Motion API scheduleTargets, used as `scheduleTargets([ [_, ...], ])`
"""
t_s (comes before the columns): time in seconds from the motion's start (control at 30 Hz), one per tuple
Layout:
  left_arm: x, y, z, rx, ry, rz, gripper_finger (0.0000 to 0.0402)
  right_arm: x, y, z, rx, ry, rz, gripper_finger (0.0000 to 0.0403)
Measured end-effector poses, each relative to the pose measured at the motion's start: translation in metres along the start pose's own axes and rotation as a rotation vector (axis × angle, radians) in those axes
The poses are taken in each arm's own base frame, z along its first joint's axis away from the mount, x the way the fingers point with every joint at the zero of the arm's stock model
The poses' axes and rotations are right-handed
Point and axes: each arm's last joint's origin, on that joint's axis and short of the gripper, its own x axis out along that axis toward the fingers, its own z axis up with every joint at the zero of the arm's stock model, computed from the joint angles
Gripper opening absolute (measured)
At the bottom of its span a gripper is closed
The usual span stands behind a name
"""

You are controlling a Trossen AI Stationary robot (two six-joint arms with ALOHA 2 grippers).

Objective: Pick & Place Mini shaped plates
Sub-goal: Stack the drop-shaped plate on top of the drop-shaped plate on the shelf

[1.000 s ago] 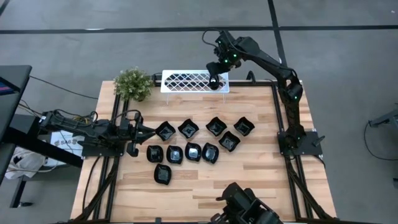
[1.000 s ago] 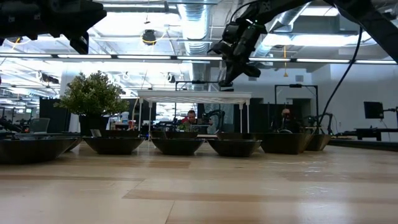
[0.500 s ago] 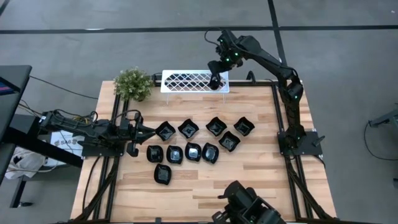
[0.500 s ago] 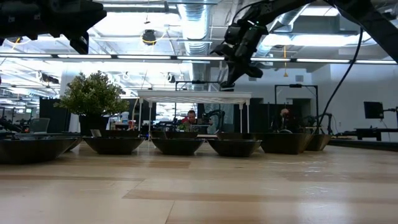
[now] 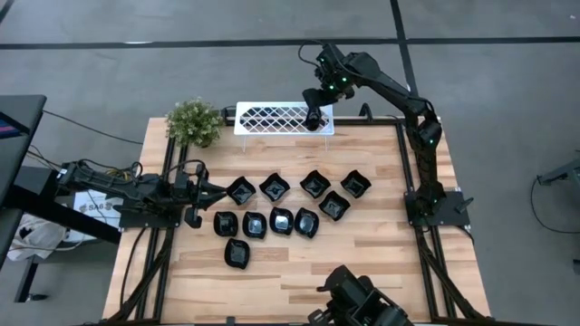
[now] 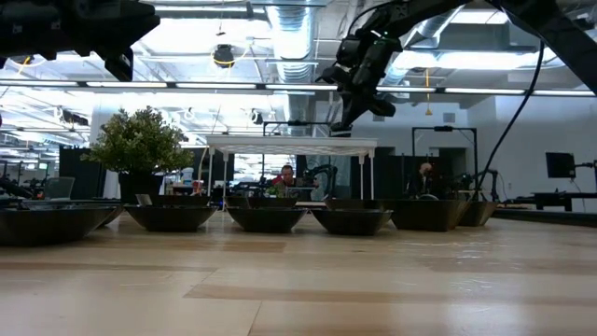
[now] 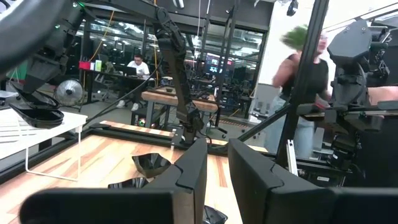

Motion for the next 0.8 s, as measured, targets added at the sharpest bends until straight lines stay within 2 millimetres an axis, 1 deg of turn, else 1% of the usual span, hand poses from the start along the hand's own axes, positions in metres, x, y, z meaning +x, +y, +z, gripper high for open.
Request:
scheduleTargets([
  [0.17,0.0000,0.0000,0.0000,0.000,0.000,0.000,0.0067,0.0008,0.0027,-0.0009,-0.011,0.000,-0.003,0.0000],
  [0.47,0.0000,0.0000,-0.0001,0.000,0.000,0.000,0.0067,0.0003,0.0007,-0.0003,0.006,-0.005,-0.017,0.0000],
  [0.63,0.0000,0.0000,-0.0001,0.000,0.000,0.000,0.0067,0.0024,0.0078,-0.0047,-0.019,0.015,-0.022,0.0000],
  [0.73,0.0000,0.0000,-0.0001,0.000,0.000,0.000,0.0067,0.0031,0.0099,-0.0010,-0.021,-0.027,-0.007,0.0000],
  [0.8,0.0000,0.0000,-0.0001,0.000,0.000,0.000,0.0067,0.0072,0.0101,0.0006,-0.009,-0.044,0.011,0.0000],
])
